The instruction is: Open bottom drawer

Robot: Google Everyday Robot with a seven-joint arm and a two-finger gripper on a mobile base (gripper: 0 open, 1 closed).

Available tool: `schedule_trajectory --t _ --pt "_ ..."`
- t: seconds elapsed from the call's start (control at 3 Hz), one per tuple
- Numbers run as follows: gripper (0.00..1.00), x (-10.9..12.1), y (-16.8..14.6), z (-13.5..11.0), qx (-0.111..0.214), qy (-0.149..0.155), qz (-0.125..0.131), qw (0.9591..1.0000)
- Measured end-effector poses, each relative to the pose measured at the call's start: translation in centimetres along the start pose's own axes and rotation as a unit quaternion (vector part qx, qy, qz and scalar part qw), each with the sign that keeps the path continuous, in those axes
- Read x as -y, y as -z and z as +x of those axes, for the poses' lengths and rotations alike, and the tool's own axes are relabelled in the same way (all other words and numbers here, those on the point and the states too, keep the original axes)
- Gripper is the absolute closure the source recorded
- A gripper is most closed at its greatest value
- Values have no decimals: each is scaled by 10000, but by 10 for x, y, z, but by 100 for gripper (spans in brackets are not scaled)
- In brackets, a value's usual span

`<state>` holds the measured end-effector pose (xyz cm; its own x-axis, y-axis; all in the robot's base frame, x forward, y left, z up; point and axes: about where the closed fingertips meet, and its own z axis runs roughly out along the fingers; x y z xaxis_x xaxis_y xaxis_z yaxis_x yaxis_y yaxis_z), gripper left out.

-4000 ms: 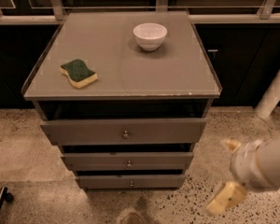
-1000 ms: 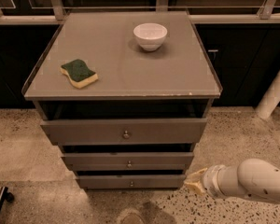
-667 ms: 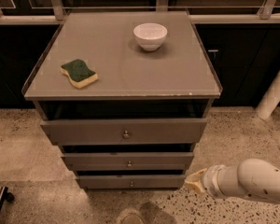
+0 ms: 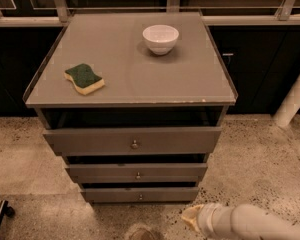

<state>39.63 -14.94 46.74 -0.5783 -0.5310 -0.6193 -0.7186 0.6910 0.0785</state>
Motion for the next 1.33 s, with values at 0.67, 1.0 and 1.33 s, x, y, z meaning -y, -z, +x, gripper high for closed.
schedule_trajectory --t 0.67,1.0,1.33 --pt "100 -7 -59 32 322 -393 268 9984" --pt "100 -7 -58 31 324 -384 276 9984" --pt "100 7 -70 32 441 -509 447 9967"
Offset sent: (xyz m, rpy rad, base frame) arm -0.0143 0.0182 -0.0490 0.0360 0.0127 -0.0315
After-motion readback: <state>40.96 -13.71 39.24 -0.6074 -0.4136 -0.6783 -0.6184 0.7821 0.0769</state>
